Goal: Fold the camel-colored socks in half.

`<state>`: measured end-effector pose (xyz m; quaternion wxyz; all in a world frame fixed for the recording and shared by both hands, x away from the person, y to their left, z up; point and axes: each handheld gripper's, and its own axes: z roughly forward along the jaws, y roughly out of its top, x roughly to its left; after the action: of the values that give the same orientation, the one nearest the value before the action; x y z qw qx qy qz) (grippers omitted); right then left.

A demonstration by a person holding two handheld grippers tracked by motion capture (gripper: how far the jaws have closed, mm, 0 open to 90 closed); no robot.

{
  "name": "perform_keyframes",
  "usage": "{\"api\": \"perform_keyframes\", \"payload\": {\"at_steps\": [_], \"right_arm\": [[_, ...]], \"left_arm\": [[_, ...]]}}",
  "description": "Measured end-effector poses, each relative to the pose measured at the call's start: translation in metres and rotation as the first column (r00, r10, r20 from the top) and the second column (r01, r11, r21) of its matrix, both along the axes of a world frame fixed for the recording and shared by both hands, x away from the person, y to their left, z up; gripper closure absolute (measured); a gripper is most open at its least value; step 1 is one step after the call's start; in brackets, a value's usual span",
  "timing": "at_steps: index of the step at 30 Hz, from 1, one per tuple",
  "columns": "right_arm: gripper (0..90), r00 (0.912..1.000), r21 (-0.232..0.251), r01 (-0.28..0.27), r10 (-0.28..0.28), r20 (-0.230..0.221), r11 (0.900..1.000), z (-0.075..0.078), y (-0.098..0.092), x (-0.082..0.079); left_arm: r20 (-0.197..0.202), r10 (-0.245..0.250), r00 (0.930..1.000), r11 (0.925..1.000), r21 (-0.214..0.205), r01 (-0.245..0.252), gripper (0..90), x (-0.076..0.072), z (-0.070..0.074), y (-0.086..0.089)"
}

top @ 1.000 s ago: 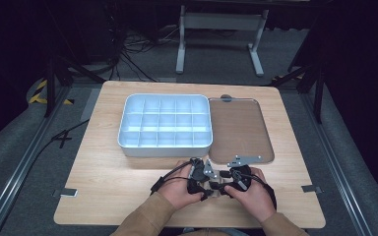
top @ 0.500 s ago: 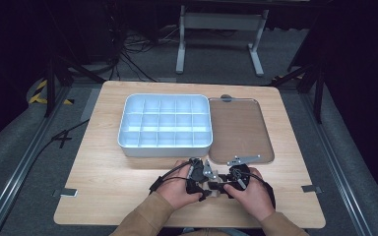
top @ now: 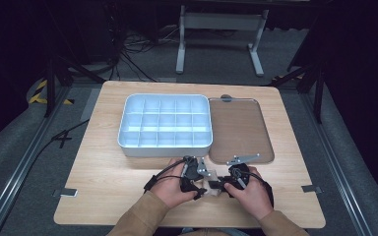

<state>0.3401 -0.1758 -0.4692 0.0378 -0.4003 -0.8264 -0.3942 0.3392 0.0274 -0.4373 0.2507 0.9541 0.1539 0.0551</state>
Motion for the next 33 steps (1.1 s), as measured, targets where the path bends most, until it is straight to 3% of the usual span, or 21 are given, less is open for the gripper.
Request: {"api": "perform_keyframes", "payload": {"at_steps": [6,9,15,33], "right_arm": [[74.4,0.9997,-0.012,-0.011,0.011,0.023,0.9999,0.005,-0.001,-0.002],[74.4,0.9979,-0.002,-0.005,0.005,0.065,1.0,0.012,-0.004,-0.002],[74.4,0.9949,0.01,-0.004,0.003,0.101,0.9999,0.022,-0.008,-0.004],[74.2,0.9824,0.049,0.031,-0.04,0.183,0.9983,0.042,-0.026,-0.001]], "left_arm": [[0.005,0.008,1.0,0.9999,-0.013,-0.008,37.0,0.001,0.003,0.005],[0.006,0.016,0.9998,0.9997,-0.018,-0.016,36.9,0.002,0.004,0.008],[0.005,0.028,0.9996,0.9992,-0.028,-0.028,37.0,0.003,0.006,0.011],[0.0,0.033,0.9995,0.9989,-0.032,-0.033,36.9,0.004,0.007,0.015]]}}
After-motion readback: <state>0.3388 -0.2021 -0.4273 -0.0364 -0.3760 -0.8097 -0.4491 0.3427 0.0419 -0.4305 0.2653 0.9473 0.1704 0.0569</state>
